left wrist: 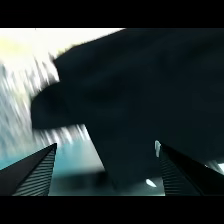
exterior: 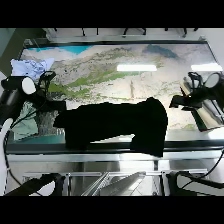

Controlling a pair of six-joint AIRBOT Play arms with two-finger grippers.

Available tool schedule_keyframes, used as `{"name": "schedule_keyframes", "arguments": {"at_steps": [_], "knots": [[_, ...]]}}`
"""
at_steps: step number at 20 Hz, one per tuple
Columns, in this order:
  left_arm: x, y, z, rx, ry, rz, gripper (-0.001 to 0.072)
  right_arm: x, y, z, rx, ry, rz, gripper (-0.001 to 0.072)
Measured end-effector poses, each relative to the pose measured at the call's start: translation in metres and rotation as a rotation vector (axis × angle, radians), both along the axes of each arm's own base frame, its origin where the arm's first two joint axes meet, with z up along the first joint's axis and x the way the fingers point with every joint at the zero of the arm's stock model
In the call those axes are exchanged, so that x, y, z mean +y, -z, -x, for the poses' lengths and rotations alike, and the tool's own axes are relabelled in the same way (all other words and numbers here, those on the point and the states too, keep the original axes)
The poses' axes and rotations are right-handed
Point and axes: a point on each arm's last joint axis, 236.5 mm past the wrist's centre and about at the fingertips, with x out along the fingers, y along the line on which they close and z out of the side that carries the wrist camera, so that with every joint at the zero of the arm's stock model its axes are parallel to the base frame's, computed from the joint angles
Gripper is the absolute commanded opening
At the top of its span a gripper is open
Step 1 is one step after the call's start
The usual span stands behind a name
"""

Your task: Fold the shirts.

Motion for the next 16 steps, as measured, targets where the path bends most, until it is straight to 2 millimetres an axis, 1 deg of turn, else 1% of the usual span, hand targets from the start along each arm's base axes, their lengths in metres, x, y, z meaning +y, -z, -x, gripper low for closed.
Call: {"name": "schedule_keyframes", "arguments": {"at_steps": [2, 3, 4, 5, 6, 8, 9, 11, 13, 16], "knots": [[0.009, 0.006, 0.037, 0.051, -0.070, 0.027, 0.0699, -0.007, 0.003, 0.015, 0.016, 0.058, -0.076, 0.0700], [0.007, 0.012, 0.058, 0.087, -0.104, 0.072, 0.0698, -0.004, 0.005, 0.022, 0.018, 0.078, -0.124, 0.0700], [0.006, 0.019, 0.074, 0.116, -0.138, 0.108, 0.0633, -0.002, 0.009, 0.030, 0.024, 0.095, -0.166, 0.0700], [0.007, 0.028, 0.089, 0.142, -0.174, 0.136, 0.0594, 0.000, 0.012, 0.038, 0.027, 0.108, -0.200, 0.0700], [0.008, 0.037, 0.100, 0.160, -0.206, 0.156, 0.0594, 0.006, 0.014, 0.043, 0.020, 0.114, -0.238, 0.0700], [0.010, 0.056, 0.115, 0.189, -0.272, 0.194, 0.0594, 0.022, 0.014, 0.048, 0.003, 0.115, -0.315, 0.0700], [0.013, 0.068, 0.121, 0.206, -0.304, 0.203, 0.0595, 0.026, 0.014, 0.050, -0.005, 0.115, -0.336, 0.0700], [0.010, 0.089, 0.130, 0.256, -0.362, 0.246, 0.0594, 0.038, 0.009, 0.049, -0.033, 0.114, -0.386, 0.0699], [0.005, 0.109, 0.135, 0.308, -0.400, 0.296, 0.0594, 0.045, 0.004, 0.048, -0.051, 0.111, -0.422, 0.0698], [-0.005, 0.132, 0.137, 0.370, -0.422, 0.340, 0.0594, 0.053, -0.003, 0.045, -0.079, 0.112, -0.460, 0.0699]]}}
